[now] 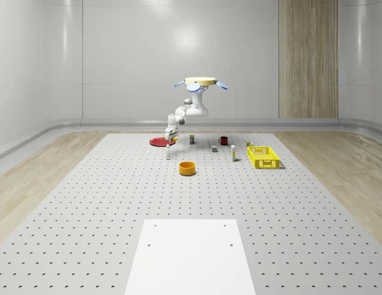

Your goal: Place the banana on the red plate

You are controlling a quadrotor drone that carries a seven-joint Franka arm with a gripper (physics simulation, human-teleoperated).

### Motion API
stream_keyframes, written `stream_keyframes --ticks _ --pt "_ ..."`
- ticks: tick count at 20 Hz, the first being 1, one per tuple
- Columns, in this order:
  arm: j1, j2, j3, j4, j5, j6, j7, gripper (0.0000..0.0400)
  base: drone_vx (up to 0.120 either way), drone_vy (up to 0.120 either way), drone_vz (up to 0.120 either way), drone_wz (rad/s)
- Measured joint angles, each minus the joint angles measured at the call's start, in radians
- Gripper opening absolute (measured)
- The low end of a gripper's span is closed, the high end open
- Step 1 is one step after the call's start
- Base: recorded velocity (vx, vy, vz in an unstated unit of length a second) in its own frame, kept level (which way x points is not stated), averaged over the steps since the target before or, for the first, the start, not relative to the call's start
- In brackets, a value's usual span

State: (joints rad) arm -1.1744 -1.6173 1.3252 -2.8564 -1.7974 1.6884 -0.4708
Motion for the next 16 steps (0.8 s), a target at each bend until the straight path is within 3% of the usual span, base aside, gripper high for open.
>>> stream_keyframes --ticks 16 --pt "-0.003 -0.011 0.001 0.001 0.009 0.01 -0.48 0.0189 0.0 0.0 0.0 -0.3"
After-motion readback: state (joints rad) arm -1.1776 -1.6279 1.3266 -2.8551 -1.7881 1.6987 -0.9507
